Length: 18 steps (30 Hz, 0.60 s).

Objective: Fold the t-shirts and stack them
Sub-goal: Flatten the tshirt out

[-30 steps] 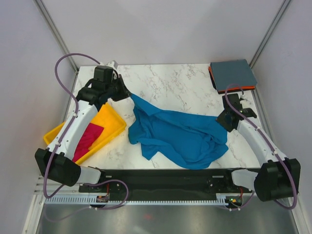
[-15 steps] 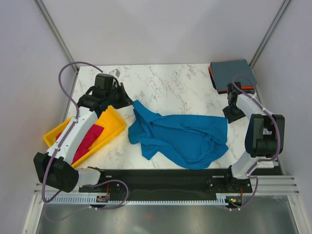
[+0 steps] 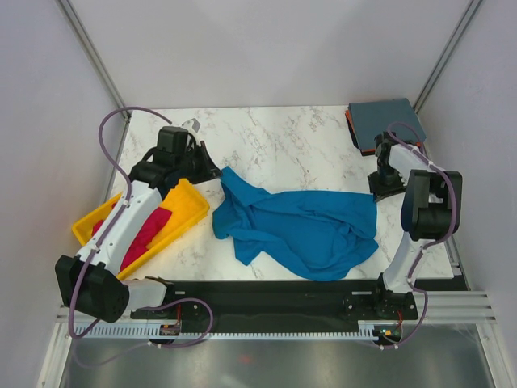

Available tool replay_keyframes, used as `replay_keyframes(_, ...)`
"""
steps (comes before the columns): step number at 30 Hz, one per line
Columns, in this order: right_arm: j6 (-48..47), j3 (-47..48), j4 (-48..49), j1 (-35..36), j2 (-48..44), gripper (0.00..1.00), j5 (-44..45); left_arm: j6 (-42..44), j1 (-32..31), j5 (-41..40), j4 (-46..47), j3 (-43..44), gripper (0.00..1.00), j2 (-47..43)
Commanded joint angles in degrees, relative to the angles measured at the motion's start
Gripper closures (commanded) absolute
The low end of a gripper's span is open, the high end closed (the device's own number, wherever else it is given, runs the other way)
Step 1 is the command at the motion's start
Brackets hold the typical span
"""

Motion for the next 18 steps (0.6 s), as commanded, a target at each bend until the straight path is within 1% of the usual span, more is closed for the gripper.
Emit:
replay_keyframes(1, 5.08, 3.29, -2.84, -0.39, 2.20, 0.51, -2.15, 1.72, 0.18, 1.50, 2.97, -0.50, 0.98, -2.13)
replay_keyframes(8, 7.54, 4.70, -3.36, -0.74, 6.78, 0.49, -3.91, 1.81, 0.18, 1.24, 3.14, -0.86, 0.98, -2.13)
replay_keyframes(14, 7.98, 4.26, -3.80, -1.26, 8.45, 0.49, -1.98, 1.81, 0.18, 1.07, 3.41, -0.94, 0.98, -2.13)
replay_keyframes(18, 7.28, 3.73, -4.42, -1.70, 8.71, 0.53, -1.45, 1.72, 0.18, 0.98, 3.49, -0.86, 0.98, -2.13)
